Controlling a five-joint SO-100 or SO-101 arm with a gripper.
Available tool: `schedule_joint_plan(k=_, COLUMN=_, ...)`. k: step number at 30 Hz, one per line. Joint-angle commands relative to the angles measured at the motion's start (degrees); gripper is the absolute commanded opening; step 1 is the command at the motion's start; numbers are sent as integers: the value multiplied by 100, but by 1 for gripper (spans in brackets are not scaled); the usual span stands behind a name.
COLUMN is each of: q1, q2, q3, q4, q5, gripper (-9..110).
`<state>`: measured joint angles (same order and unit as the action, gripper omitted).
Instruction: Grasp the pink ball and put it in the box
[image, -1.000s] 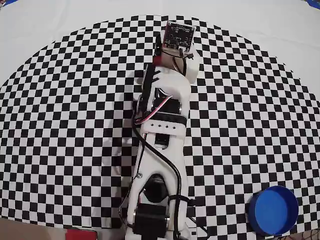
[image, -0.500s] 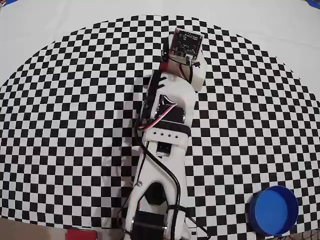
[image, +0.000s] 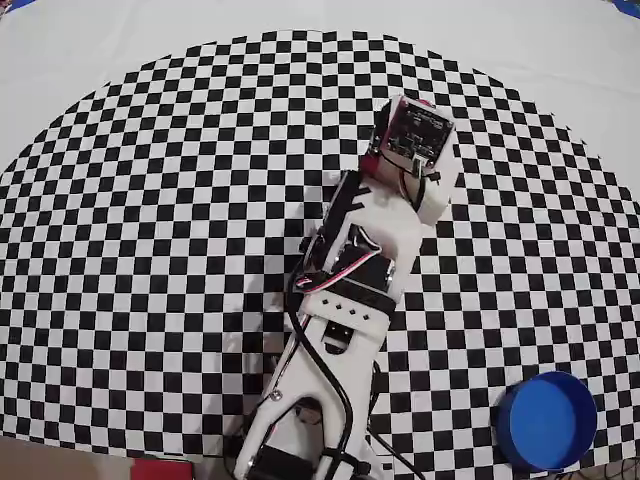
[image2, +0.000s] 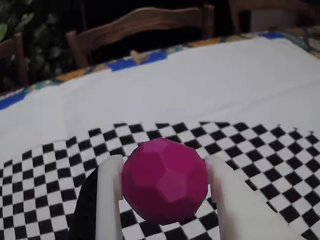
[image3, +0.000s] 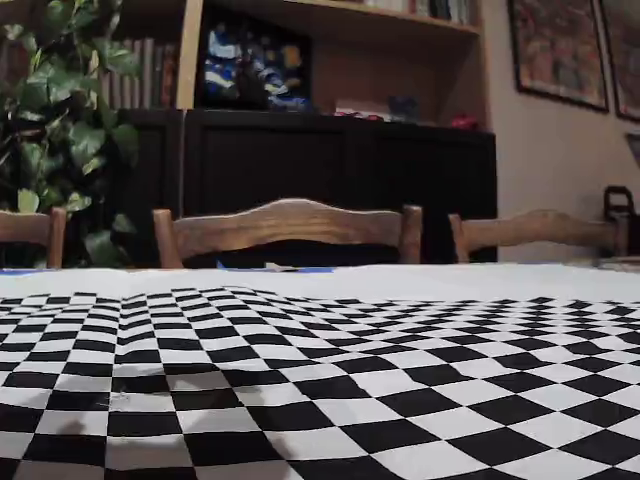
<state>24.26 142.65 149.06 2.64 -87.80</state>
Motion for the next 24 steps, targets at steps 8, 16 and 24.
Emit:
schedule_joint_plan(k=8, q1=659, q2=527, q3=360, q4=9, q5=-44, gripper=0)
schedule_joint_plan(k=16, q1=984, q2=976, q3=694, q4=9, q5=-44, gripper=0)
schedule_joint_plan(k=24, q1=1441, q2=1283, q3=958, q4=9, q5=-44, gripper=0)
